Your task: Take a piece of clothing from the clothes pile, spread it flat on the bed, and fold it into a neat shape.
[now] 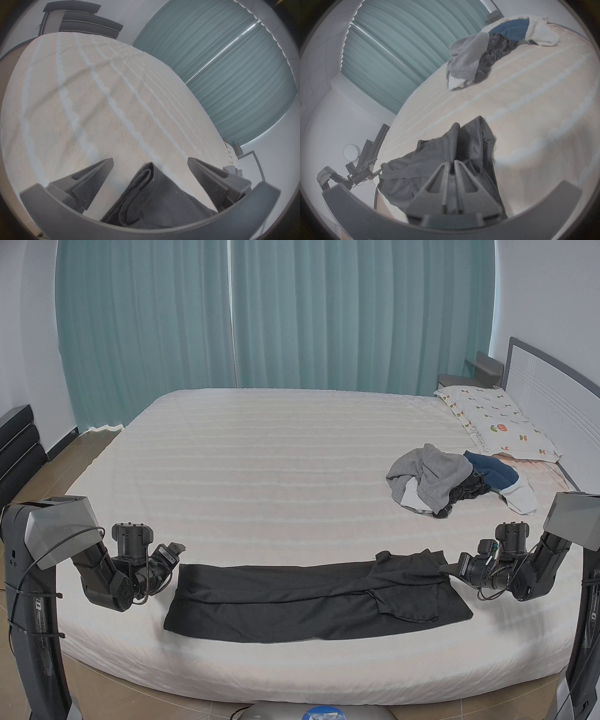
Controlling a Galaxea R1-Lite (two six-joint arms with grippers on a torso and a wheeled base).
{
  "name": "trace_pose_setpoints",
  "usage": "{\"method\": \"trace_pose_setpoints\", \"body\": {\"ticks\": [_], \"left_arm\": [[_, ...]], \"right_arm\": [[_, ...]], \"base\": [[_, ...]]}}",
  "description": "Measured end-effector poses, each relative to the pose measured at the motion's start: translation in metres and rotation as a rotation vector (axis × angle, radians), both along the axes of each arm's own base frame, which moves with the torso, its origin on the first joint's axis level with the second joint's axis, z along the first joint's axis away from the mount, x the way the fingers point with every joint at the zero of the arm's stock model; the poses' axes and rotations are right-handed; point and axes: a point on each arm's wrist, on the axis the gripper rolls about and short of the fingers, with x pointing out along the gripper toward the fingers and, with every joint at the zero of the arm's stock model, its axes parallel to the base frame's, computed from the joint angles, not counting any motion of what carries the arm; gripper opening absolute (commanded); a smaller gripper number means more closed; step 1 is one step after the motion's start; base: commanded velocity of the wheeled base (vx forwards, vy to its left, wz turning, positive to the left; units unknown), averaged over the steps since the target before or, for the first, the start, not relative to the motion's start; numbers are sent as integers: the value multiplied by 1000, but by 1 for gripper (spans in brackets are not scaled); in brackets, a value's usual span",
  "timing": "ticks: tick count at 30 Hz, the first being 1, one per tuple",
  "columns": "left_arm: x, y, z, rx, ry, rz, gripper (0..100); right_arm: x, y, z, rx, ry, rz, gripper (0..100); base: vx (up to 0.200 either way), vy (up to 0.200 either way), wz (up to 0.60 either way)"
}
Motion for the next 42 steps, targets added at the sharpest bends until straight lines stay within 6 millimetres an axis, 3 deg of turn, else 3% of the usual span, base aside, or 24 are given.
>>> {"method": "trace_pose_setpoints", "body": {"ticks": [10, 23, 32, 42], "left_arm": [[-25, -11, 17, 22, 192, -61, 100], [-45, -35, 51, 46, 148, -150, 100], [-61, -53, 41, 104, 205, -250, 100], [-50, -62, 18, 112, 244, -248, 100]], "right_arm": [[1, 1, 13, 5, -18, -9, 100], [19, 20, 48, -16, -25, -130, 100], [-3, 41, 52, 111, 84, -275, 100], [-15, 48, 48, 138, 138, -288, 100]], "base": [[0, 0, 0], [0, 0, 0], [0, 0, 0], [0, 0, 0]]}}
